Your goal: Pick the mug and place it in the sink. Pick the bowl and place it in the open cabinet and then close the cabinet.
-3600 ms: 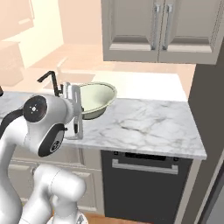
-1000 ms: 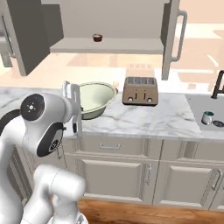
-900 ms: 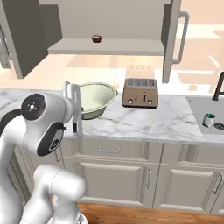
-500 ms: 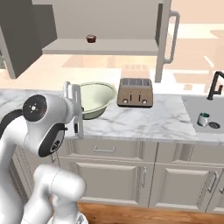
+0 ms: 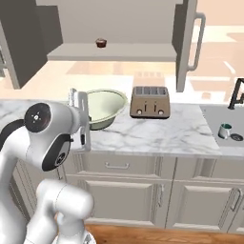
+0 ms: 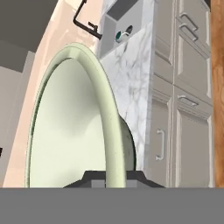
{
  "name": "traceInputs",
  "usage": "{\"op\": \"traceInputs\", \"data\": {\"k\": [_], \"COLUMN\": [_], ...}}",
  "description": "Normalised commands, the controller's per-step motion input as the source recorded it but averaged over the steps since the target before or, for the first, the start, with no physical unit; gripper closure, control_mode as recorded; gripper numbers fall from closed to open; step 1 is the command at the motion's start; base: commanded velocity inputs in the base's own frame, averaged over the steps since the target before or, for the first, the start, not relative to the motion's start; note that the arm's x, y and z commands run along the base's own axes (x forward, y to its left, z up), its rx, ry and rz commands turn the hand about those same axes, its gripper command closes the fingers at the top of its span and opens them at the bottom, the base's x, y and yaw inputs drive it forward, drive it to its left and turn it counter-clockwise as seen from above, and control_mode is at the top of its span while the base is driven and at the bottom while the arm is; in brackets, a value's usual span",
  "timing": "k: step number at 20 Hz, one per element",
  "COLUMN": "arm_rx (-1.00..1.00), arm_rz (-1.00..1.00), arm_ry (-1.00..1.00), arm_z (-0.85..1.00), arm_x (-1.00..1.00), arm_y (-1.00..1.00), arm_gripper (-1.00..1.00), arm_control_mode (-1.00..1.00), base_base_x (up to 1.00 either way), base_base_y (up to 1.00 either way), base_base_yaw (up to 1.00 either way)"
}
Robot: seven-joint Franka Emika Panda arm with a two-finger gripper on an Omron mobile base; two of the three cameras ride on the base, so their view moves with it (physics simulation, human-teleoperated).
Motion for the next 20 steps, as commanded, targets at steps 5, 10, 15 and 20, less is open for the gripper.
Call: {"op": "traceInputs", "data": {"k": [5,10,15,20], "arm_rx": [0.00,0.00,0.00,0.00], "arm_rz": [0.00,0.00,0.00,0.00], "arm_ry": [0.00,0.00,0.00,0.00], "arm_z": [0.00,0.00,0.00,0.00], "arm_x": [0.00,0.00,0.00,0.00], "arm_y": [0.00,0.00,0.00,0.00], "arm_gripper": [1.00,1.00,1.00,1.00], "arm_control_mode": [1.00,1.00,1.00,1.00], "base_base_x": [0.34,0.17,0.16,0.15], "base_base_y": [-0.16,-0.48,-0.02,0.03], "base_base_yaw": [0.02,0.22,0.25,0.22]}}
